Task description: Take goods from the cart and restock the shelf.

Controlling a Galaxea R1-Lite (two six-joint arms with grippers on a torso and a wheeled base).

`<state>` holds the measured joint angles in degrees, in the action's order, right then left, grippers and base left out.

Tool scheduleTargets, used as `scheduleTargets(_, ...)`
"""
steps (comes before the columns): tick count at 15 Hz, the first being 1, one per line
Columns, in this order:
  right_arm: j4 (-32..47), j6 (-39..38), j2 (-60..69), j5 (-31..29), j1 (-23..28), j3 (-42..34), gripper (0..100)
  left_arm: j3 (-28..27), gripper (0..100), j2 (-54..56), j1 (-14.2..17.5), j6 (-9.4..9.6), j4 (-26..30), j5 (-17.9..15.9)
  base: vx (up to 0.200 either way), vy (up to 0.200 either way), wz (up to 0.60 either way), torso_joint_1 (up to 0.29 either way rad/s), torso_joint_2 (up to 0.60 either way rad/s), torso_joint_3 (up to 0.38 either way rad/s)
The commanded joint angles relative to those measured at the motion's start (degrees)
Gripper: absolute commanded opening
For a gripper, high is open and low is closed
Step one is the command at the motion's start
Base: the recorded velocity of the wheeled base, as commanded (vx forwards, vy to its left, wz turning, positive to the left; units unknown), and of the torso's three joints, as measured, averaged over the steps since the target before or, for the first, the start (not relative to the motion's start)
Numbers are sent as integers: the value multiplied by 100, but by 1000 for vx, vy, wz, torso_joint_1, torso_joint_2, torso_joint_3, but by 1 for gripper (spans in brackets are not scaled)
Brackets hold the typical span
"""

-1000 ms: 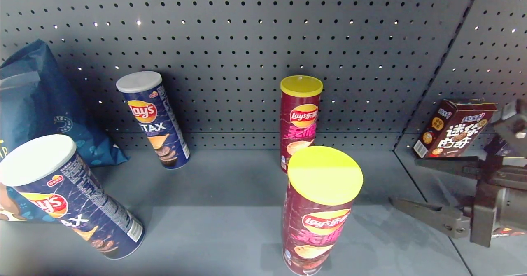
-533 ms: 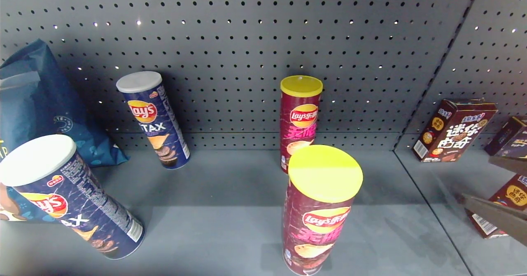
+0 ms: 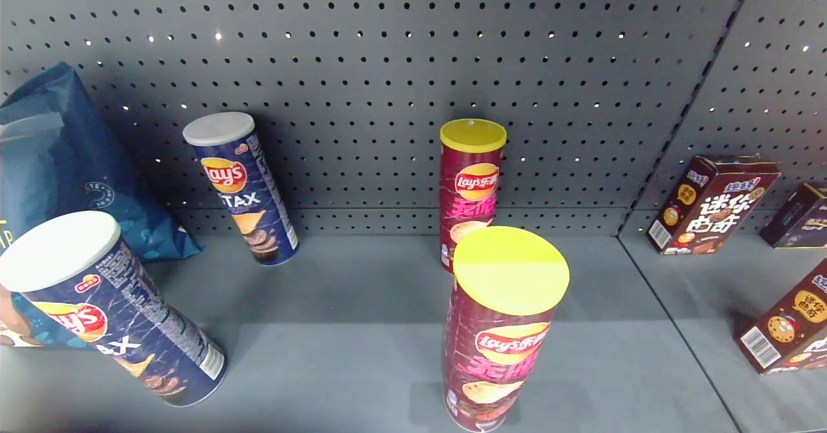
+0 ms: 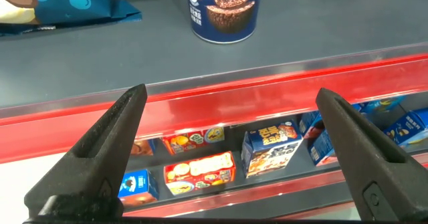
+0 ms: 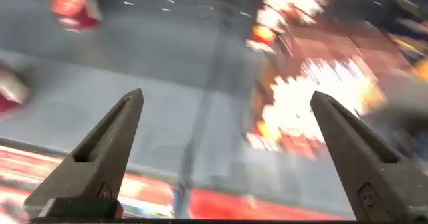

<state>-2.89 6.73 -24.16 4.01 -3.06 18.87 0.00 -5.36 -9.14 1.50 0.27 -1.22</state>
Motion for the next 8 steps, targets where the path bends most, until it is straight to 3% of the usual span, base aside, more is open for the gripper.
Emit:
scheduleTargets(1, 649, -23, 1801, -41, 614, -929, 100, 0, 100, -9, 0, -1, 0, -1, 0, 0, 0, 0, 0, 0)
scheduleTargets(2, 201, -233, 1950, -190, 631, -1711, 100, 0, 100, -9, 0, -1, 0, 8, 0, 0, 0, 0, 0, 0)
scheduleTargets(3, -80, -357, 1942, -217, 631, -1887, 100, 0, 100, -9, 0, -1, 0, -1, 0, 0, 0, 0, 0, 0)
scheduleTargets(4, 359, -427, 1942, -234, 614, -1878, 100, 0, 100, -9, 0, -1, 0, -1, 0, 0, 0, 0, 0, 0)
scheduleTargets(6, 359, -594, 2003, -269, 280, -1852, 100, 0, 100, -9, 0, -1, 0, -1, 0, 0, 0, 0, 0, 0)
scheduleTargets(8, 315, -611, 2416, -287, 297, -1870, 100, 0, 100, -9, 0, -1, 0, -1, 0, 0, 0, 0, 0, 0)
